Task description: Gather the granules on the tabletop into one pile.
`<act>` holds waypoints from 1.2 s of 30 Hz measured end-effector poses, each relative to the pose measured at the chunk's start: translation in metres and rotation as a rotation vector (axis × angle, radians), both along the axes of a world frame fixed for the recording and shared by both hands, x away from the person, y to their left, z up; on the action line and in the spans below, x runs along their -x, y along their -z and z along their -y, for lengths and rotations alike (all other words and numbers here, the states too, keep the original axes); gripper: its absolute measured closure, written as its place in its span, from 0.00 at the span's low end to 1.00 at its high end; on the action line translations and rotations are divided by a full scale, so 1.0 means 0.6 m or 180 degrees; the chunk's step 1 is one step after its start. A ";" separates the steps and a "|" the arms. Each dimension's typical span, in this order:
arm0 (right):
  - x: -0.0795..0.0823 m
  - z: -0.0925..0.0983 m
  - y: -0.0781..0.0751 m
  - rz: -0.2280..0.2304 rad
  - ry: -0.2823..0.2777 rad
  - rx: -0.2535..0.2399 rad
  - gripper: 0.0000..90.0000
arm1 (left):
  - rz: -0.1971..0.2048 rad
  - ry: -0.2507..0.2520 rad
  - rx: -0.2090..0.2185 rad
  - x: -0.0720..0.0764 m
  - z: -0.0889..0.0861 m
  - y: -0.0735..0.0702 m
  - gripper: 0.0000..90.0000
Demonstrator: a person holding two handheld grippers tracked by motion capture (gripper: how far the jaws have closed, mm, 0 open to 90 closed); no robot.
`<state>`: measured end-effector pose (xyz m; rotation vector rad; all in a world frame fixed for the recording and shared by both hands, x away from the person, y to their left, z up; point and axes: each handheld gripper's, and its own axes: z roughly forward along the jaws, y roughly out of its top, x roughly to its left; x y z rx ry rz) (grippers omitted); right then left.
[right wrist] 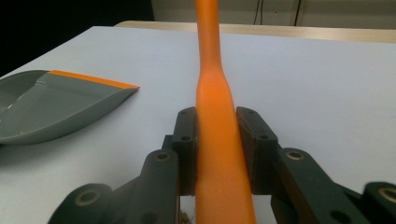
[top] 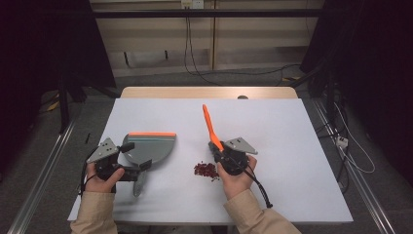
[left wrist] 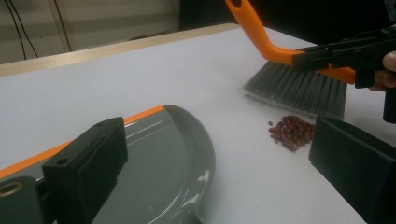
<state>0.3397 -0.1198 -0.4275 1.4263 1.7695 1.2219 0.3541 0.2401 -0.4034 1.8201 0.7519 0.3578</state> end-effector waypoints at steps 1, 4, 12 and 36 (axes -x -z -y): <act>0.003 0.002 0.000 0.0004 0.0013 0.0025 0.79 | -0.0001 0.0001 0.0000 0.000 0.000 0.000 0.05; 0.010 0.000 0.008 0.0007 -0.0005 0.0147 0.79 | -0.0004 -0.0005 0.0014 0.001 0.001 -0.001 0.05; 0.014 -0.032 0.016 0.0062 -0.0073 0.0095 0.79 | 0.0019 0.0000 0.0002 0.001 -0.001 -0.002 0.05; 0.009 0.065 -0.018 0.0232 -0.0433 0.0029 0.79 | -0.0021 0.0010 -0.0138 0.006 0.006 0.000 0.05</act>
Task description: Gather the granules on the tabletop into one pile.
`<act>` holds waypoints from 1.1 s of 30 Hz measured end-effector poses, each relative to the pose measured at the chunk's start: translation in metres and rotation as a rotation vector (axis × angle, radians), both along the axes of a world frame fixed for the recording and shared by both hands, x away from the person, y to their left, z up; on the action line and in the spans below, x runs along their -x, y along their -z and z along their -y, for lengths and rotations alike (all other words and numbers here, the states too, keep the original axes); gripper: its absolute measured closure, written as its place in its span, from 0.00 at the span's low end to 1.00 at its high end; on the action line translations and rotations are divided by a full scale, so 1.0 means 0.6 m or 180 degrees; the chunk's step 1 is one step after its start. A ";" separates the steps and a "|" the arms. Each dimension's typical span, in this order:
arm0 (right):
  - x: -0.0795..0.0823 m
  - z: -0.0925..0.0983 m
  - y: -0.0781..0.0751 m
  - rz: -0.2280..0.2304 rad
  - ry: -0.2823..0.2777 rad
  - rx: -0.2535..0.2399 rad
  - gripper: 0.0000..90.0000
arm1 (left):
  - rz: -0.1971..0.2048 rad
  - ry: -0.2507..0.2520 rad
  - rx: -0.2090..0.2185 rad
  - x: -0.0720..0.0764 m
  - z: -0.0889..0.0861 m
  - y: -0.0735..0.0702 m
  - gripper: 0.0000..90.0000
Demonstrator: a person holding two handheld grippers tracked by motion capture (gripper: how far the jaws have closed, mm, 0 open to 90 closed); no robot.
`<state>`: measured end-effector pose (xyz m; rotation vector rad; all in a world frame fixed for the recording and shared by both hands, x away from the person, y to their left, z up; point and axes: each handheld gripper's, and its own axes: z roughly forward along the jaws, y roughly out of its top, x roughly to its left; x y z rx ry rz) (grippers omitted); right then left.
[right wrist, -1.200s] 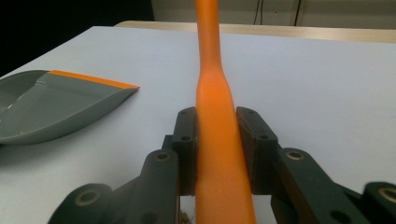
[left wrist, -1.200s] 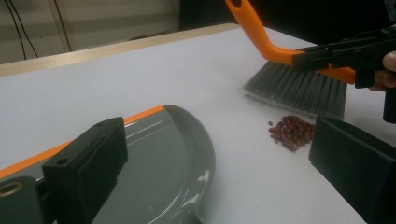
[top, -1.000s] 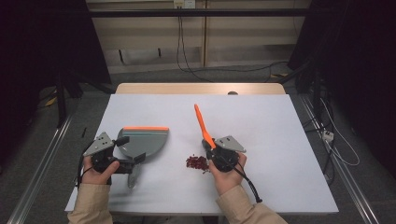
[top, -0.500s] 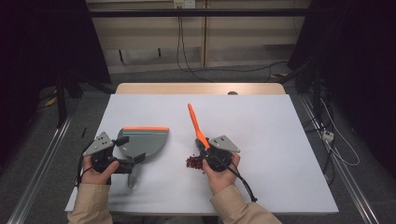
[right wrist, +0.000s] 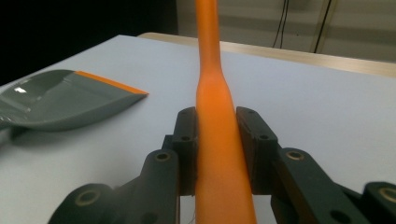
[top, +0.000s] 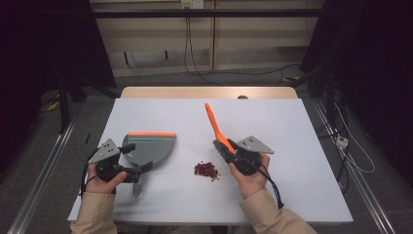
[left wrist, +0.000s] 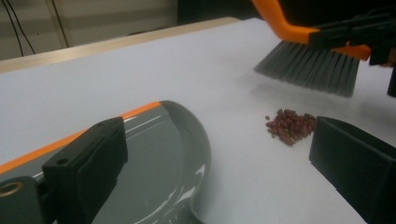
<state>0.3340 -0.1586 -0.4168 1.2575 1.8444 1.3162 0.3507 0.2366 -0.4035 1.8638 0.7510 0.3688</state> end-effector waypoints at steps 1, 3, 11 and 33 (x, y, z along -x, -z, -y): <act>0.001 0.011 -0.001 0.0018 -0.0038 -0.0006 0.79 | -0.0033 -0.0012 -0.0031 0.001 0.002 0.001 0.05; 0.005 0.032 -0.003 0.0034 -0.0035 0.0002 0.79 | -0.0043 -0.0042 -0.0075 0.003 0.005 0.002 0.05; 0.015 0.092 -0.003 0.0016 -0.0111 0.0017 0.79 | -0.0116 -0.0106 -0.0236 0.013 0.009 0.013 0.05; 0.015 0.138 0.020 -0.0086 -0.0366 0.0102 0.79 | -0.0474 -0.0658 -0.0520 0.026 -0.005 0.048 0.08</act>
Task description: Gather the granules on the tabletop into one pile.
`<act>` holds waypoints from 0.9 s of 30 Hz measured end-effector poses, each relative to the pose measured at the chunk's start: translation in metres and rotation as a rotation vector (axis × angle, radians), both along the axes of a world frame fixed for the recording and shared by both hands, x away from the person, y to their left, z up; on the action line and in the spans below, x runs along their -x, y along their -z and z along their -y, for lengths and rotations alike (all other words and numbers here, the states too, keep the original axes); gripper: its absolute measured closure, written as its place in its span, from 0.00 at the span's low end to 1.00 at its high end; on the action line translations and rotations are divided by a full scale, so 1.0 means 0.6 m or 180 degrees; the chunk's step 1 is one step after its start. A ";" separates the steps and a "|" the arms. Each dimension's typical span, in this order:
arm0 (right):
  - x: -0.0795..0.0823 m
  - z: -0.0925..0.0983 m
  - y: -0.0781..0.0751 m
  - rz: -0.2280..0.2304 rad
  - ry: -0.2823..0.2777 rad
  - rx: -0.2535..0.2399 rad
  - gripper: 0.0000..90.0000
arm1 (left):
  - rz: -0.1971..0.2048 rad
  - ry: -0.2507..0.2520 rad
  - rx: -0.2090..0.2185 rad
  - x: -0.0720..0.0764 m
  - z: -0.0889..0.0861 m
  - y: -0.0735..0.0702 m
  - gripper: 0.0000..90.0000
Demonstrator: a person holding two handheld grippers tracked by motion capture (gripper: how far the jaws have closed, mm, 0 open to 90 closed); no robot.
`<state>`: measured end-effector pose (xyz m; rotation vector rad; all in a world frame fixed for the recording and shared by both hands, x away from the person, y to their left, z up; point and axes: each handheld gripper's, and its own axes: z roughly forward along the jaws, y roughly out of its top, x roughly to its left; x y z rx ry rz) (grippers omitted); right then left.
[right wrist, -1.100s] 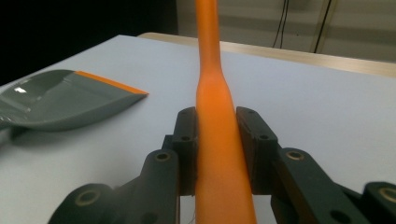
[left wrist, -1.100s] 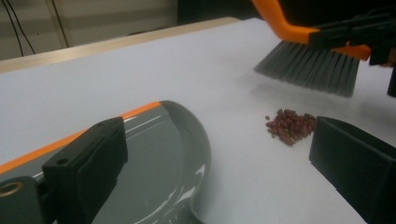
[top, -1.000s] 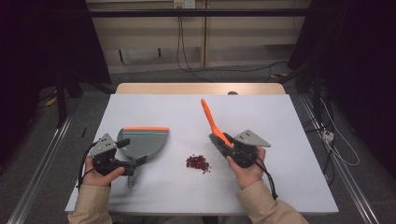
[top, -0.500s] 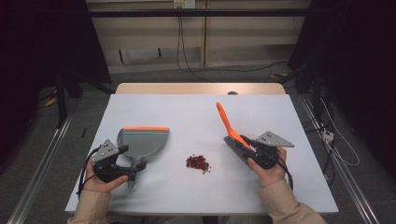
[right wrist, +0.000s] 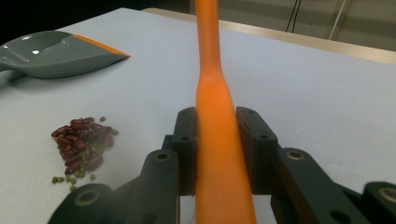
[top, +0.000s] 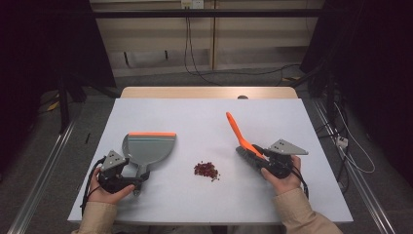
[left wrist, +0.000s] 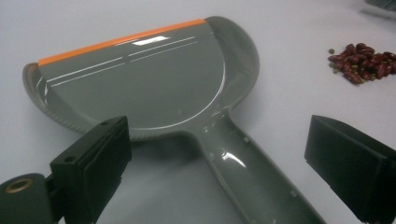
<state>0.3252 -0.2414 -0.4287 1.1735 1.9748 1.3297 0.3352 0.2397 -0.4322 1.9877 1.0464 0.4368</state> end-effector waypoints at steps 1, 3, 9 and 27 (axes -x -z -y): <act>0.000 0.000 -0.001 0.0010 0.0005 -0.0001 0.79 | -0.0017 -0.0014 -0.0011 0.000 -0.001 0.000 0.09; 0.001 0.000 -0.001 0.0003 0.0004 -0.0005 0.79 | -0.0026 -0.0059 -0.0009 0.000 -0.001 0.002 0.10; 0.002 0.000 0.000 0.0025 -0.0001 0.0013 0.79 | -0.0119 -0.0114 -0.0070 0.000 0.005 0.006 0.11; 0.001 0.004 0.006 -0.0114 -0.0085 0.0141 0.78 | -0.0227 -0.0213 -0.0157 -0.001 -0.001 0.011 0.16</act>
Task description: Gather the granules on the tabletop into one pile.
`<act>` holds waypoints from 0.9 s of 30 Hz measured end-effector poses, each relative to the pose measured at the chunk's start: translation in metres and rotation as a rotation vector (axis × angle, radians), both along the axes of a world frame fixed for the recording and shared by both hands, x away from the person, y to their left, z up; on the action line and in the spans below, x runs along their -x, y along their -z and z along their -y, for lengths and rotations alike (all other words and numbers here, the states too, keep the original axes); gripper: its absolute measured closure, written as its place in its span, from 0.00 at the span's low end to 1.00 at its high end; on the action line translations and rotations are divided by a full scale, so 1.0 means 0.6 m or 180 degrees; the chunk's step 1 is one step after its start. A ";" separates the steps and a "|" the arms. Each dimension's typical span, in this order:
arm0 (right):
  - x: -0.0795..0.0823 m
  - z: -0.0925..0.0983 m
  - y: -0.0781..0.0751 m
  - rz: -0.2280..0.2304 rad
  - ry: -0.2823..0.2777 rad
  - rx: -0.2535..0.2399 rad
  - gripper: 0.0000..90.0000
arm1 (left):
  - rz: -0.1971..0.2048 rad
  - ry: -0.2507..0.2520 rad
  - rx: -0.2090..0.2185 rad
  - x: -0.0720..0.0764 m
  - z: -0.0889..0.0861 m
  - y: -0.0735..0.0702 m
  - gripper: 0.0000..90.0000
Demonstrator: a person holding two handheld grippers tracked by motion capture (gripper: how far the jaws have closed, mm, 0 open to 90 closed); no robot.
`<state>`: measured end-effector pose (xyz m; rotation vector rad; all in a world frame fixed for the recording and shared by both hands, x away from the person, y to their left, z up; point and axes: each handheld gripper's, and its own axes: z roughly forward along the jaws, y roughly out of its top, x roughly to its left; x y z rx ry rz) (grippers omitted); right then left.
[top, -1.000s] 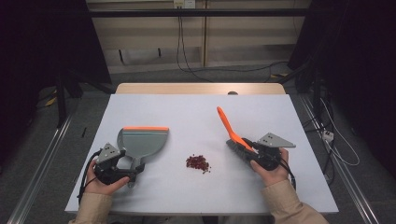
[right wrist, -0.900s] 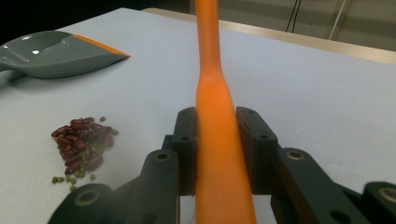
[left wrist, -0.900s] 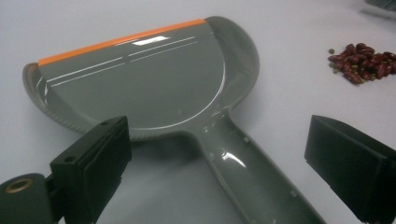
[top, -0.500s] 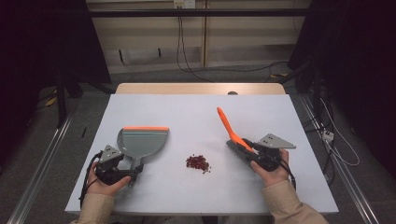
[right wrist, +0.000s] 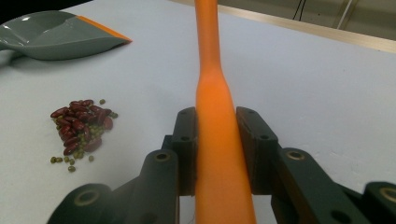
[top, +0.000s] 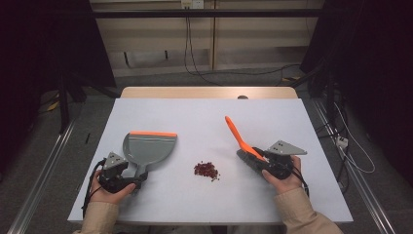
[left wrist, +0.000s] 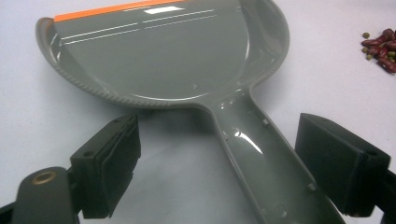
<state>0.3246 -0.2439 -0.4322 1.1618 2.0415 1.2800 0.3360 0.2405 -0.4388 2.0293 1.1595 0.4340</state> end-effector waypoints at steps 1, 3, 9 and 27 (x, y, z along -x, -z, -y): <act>0.000 0.000 0.000 -0.0019 -0.0005 0.0006 0.78 | 0.0016 -0.0016 0.0020 0.000 0.000 0.001 0.17; -0.002 0.002 -0.003 -0.0118 -0.0078 0.0000 0.78 | 0.0013 -0.0030 0.0012 0.000 -0.002 0.000 0.17; -0.008 -0.002 -0.004 -0.0339 -0.0118 0.0301 0.76 | 0.0029 -0.0033 0.0019 0.000 -0.003 -0.002 0.18; -0.014 0.001 -0.014 -0.0327 -0.0072 0.0324 0.79 | -0.0043 -0.0155 -0.0112 -0.012 0.002 -0.003 0.26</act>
